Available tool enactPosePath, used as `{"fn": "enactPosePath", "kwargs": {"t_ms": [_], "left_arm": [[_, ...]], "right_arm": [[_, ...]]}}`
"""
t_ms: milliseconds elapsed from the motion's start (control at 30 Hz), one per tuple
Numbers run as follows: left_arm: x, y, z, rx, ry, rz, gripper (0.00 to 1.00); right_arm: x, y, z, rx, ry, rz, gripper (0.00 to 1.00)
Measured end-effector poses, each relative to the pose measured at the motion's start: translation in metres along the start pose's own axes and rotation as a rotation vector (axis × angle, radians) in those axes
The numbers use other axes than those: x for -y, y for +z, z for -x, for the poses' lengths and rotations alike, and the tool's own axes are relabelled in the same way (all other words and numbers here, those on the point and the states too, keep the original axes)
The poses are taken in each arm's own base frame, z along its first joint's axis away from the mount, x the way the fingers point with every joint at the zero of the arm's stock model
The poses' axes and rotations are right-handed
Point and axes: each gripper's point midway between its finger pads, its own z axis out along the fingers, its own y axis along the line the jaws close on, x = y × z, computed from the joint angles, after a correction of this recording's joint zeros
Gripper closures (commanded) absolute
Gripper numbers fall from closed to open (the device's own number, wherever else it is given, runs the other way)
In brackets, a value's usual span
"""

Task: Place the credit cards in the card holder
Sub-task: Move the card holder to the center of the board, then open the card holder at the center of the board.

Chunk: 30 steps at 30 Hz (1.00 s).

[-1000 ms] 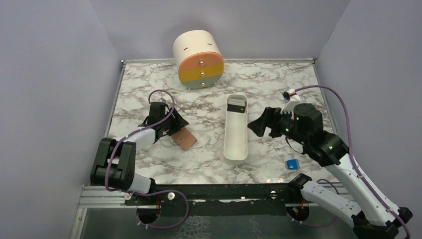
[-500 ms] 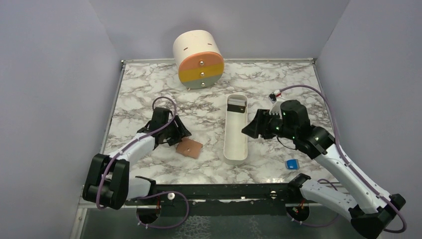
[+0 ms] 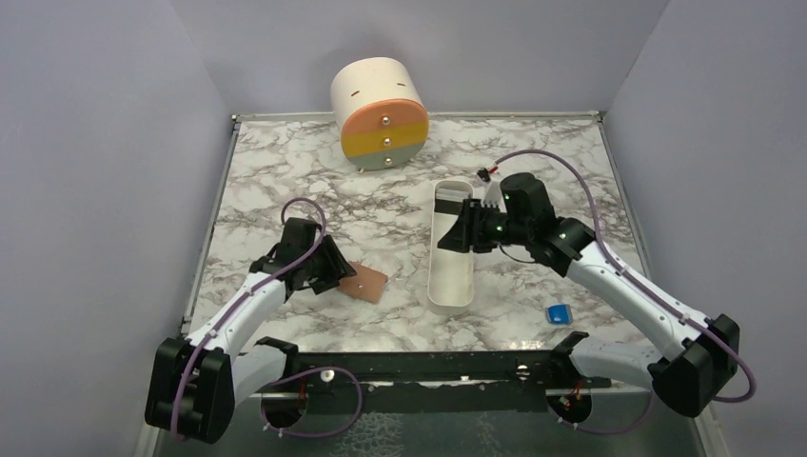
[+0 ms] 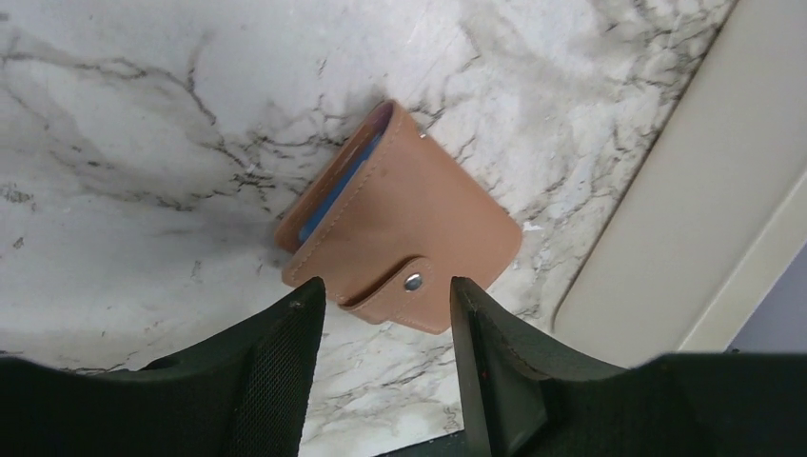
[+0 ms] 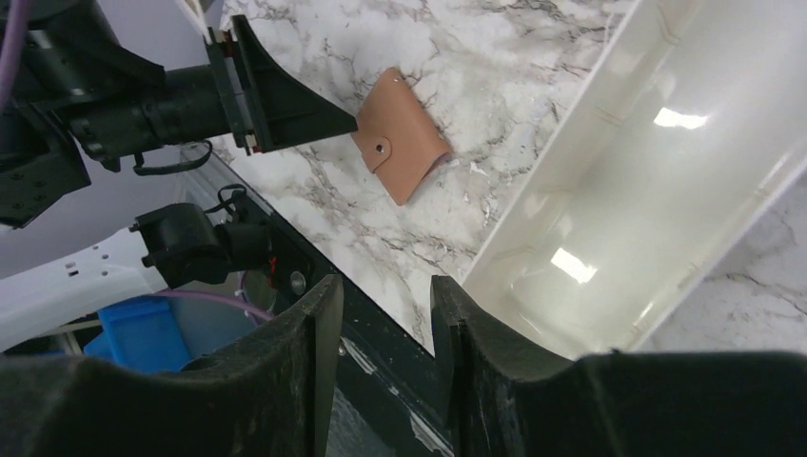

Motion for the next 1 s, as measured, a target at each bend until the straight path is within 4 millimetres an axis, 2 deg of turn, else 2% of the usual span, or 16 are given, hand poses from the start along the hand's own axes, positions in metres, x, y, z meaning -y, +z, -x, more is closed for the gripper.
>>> {"fn": "enactPosePath", "kwargs": {"t_ms": [167, 300, 500, 700, 833, 1000], "left_arm": [[-0.02, 0.005, -0.02, -0.054, -0.029, 0.044, 0.52], [-0.026, 0.009, -0.03, -0.079, -0.046, 0.045, 0.59], [-0.025, 0.018, -0.034, -0.084, -0.07, 0.009, 0.61], [-0.011, 0.03, -0.027, -0.082, -0.075, -0.055, 0.61], [-0.005, 0.035, -0.02, -0.074, -0.068, -0.073, 0.61], [0.001, 0.038, -0.013, -0.062, -0.061, -0.083, 0.61]], "right_arm": [[-0.016, 0.031, -0.002, -0.056, -0.056, 0.04, 0.61], [-0.033, 0.057, -0.009, -0.103, -0.119, 0.076, 0.61], [-0.047, 0.099, -0.015, -0.159, -0.204, 0.102, 0.61], [-0.048, 0.141, -0.021, -0.216, -0.259, 0.092, 0.6], [-0.037, 0.159, -0.034, -0.258, -0.275, 0.069, 0.58], [-0.024, 0.185, -0.037, -0.29, -0.299, 0.035, 0.58]]}}
